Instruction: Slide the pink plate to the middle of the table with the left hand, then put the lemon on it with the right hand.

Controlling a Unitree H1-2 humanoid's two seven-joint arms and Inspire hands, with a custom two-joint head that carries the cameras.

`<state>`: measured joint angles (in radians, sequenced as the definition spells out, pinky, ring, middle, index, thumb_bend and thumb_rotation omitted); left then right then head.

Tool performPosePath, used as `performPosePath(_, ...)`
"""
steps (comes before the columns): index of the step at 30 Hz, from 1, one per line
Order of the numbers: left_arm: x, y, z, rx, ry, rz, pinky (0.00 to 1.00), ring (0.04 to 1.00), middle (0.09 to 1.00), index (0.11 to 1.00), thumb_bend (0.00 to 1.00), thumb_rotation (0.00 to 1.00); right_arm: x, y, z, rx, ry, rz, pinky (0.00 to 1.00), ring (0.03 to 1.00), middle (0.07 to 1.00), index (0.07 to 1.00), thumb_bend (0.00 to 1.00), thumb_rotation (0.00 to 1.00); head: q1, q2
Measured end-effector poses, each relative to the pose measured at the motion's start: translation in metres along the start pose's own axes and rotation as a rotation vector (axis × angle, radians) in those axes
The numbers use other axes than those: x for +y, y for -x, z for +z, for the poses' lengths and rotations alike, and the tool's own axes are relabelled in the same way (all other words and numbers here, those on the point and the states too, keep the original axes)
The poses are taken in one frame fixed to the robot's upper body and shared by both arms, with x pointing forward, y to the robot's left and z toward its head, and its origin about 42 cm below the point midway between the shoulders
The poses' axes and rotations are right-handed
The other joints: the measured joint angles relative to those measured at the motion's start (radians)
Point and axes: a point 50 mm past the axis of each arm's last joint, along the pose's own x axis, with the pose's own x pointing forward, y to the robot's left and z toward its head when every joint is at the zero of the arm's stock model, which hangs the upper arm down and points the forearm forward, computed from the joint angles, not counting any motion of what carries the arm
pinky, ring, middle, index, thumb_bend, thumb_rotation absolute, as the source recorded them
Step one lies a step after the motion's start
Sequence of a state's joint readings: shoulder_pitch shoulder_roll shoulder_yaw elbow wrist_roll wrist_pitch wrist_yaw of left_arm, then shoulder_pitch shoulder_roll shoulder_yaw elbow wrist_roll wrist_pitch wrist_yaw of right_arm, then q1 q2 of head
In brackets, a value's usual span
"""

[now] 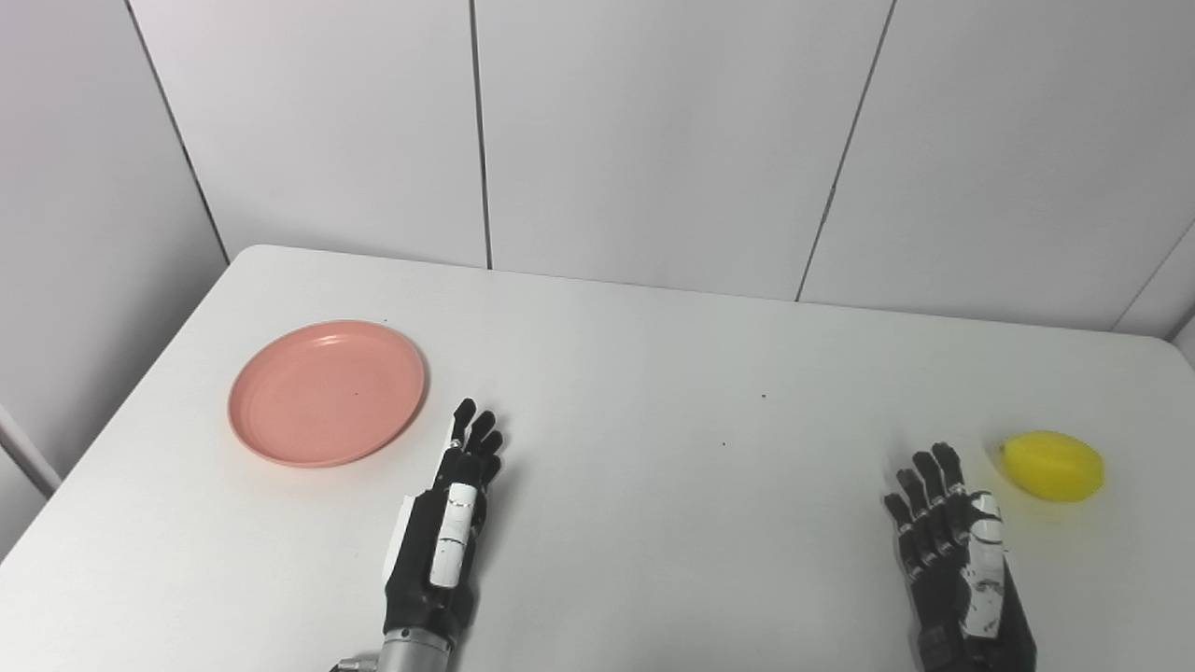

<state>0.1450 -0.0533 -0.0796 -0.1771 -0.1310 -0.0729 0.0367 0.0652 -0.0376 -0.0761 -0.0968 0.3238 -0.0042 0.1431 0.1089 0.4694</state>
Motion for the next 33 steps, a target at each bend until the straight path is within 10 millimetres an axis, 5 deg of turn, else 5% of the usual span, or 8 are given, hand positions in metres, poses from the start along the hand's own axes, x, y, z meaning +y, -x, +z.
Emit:
performPosePath(22,0.014,-0.025,0.014,-0.041,-0.023,0.004,0.96,0.916,0.921,0.940,0.85,0.90,-0.009,-0.007,-0.001,0.003,0.010,-0.020,1.00,1.000,0.998,0.987,0.64,0.98,0.018,-0.025)
performPosePath(33,0.036,-0.062,0.076,-0.102,-0.117,-0.071,0.97,0.921,0.922,0.921,0.88,0.93,-0.010,-0.007,-0.001,0.004,0.006,-0.022,1.00,1.000,0.996,0.983,0.63,0.97,0.012,-0.015)
